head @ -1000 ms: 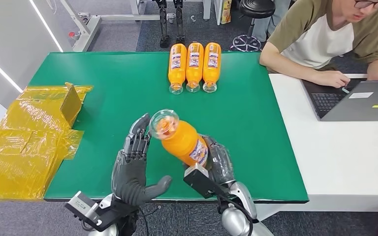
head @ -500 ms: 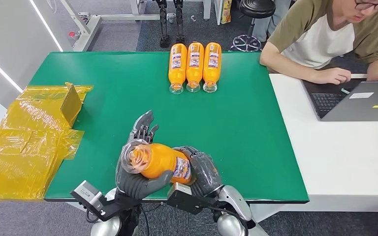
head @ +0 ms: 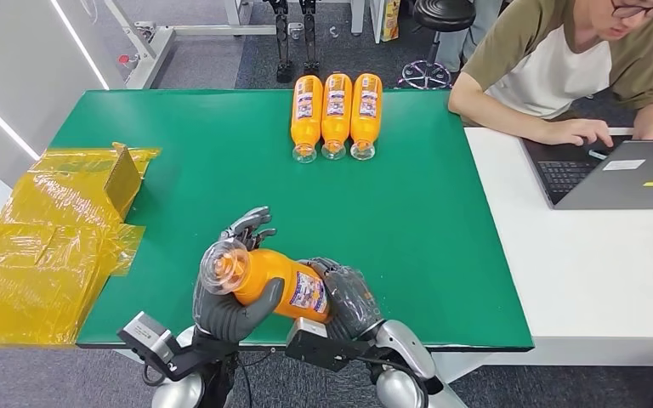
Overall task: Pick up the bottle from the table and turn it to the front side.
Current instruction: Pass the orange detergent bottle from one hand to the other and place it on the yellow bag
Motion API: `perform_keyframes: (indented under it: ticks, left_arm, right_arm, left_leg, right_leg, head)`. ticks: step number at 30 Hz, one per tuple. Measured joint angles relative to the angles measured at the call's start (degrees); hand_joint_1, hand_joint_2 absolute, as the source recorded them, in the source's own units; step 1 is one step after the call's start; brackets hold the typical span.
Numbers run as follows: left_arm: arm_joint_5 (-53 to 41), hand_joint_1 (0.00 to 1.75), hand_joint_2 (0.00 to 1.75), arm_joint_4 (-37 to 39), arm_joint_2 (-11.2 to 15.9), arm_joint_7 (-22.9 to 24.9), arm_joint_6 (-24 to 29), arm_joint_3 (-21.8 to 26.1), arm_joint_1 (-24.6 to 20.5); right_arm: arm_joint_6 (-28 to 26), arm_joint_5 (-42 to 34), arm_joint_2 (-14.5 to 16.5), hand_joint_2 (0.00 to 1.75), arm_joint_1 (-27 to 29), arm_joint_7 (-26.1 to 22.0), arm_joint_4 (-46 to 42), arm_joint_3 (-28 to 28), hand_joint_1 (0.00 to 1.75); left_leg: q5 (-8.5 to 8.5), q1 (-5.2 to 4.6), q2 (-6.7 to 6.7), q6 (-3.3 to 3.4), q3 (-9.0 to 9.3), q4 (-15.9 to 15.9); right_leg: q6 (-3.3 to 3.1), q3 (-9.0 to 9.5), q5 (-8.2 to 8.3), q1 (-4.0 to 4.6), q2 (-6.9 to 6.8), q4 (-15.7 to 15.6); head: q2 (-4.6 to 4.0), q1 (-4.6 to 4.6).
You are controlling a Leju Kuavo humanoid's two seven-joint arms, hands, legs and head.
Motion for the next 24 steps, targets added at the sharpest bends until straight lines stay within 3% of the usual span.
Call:
perform_keyframes:
  ticks: [2,4,13,19,24]
  left_arm:
    - [0.1,1.75,1.75,0.0,0.0,0.0,0.2,0.4,0.2]
    - [0.1,1.75,1.75,-0.1,0.0,0.1,0.6,0.5,0.2]
    - [0.6,1.75,1.75,-1.2,0.0,0.4,2.0,0.9,0.5]
    - [-1.1,1.75,1.75,-2.6,-0.2,0.7,6.1,1.4,0.5]
    - [-13.4,1.75,1.75,-4.3,0.4,3.2,17.1,3.2,1.1]
  right_arm:
    - [0.2,0.4,0.0,1.75,-0.2,0.1,0.4,0.0,0.28]
    - [0.4,0.6,0.0,1.75,-0.6,0.1,0.7,0.1,0.01]
    - [-2.7,-1.4,0.3,1.75,-1.9,-0.9,0.9,1.1,0.0]
    - [-14.1,-6.3,1.2,1.75,-0.1,-6.0,-1.3,0.9,0.0]
    - [-23.4,-13.0,2.1,1.75,2.5,-10.8,-5.3,-0.4,0.0]
  left_leg:
    - [0.0,0.0,0.0,0.0,0.0,0.0]
    - [0.0,0.0,0.0,0.0,-0.01,0.0]
    - [0.0,0.0,-0.02,0.0,-0.01,0.0]
    - [0.0,0.0,-0.02,0.0,-0.01,0.0]
    - [-0.02,0.01,-0.01,-0.03,0.0,0.0]
  right_leg:
    - [0.0,0.0,0.0,0.0,0.0,0.0]
    - [0.0,0.0,0.0,0.0,0.0,0.0]
    - [0.0,0.0,0.0,0.0,-0.02,0.0]
    - [0.0,0.0,0.0,0.0,-0.02,0.0]
    - [0.0,-0.02,-0.01,0.01,0.0,0.0]
  head:
    - [0.0,0.0]
    - [0.0,0.0]
    - [0.0,0.0]
    - [0.0,0.0]
    - [0.0,0.0]
